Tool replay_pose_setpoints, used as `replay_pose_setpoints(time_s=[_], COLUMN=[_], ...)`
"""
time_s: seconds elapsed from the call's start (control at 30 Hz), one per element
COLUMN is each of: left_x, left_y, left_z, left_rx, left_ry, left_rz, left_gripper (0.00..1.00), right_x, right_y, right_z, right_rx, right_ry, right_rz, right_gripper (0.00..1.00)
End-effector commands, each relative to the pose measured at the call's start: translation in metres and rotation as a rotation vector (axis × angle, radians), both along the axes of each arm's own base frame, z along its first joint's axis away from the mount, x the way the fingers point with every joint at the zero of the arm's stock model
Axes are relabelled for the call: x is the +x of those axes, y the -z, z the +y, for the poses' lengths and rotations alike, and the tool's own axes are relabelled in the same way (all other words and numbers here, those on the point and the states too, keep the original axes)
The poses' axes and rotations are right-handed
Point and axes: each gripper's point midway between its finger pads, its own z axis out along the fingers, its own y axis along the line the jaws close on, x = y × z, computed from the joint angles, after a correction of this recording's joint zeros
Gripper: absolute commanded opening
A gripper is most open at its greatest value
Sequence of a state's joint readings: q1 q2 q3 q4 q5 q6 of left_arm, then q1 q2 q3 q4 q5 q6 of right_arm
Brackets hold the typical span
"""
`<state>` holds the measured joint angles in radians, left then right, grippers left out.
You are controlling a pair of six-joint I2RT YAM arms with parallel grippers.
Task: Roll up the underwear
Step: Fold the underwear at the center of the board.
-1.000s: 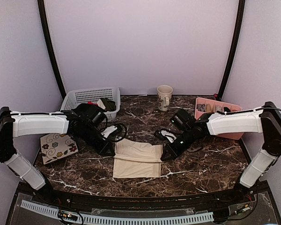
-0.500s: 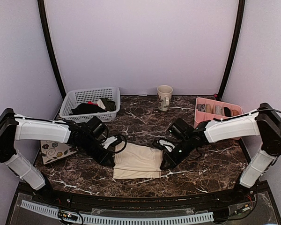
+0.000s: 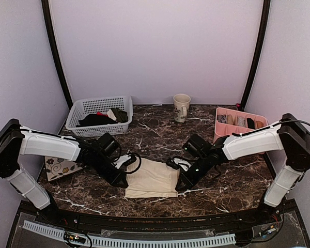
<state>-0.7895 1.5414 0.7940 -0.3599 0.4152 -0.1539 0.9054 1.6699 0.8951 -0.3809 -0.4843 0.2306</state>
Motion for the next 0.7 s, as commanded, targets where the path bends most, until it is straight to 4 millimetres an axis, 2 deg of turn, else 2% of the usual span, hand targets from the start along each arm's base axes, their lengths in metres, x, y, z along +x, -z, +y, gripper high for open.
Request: replay_pose_setpoints(time_s=[0.0,0.17,0.33,0.43,0.53,0.67], left_x=[-0.005,-0.01,-0.02,-0.026,-0.02,-0.007], left_y=[0.006,0.001,-0.013,-0.027,-0.036,-0.036], left_z=[0.002,0.002,-0.003,-0.005,-0.004,-0.01], left_rx=[0.008,0.001,-0.045,-0.099,-0.114,-0.1], left_ry=[0.009,0.03,0.072,0.097,0.078,0.052], left_rz=[0.012,0.017,0.029,0.019,-0.039,-0.064], left_gripper=[0.0,0.02,0.29,0.37,0.41,0.4], right_x=[-0.008,-0.011,-0.022,-0.022,-0.017,-0.008], right_y=[0.005,-0.004,-0.01,-0.026,-0.034,-0.04], right_z=[0.004,0.007,0.002,0.002,0.004,0.014], right_rx=[0.007,0.032,0.025,0.053,0.073,0.108], right_ry=[-0.018,-0.044,-0.093,-0.092,-0.059,-0.033], right_rz=[0.024,0.033,0.068,0.058,0.054,0.058], right_gripper=[0.0,0.01,0.23,0.35,0.37,0.34])
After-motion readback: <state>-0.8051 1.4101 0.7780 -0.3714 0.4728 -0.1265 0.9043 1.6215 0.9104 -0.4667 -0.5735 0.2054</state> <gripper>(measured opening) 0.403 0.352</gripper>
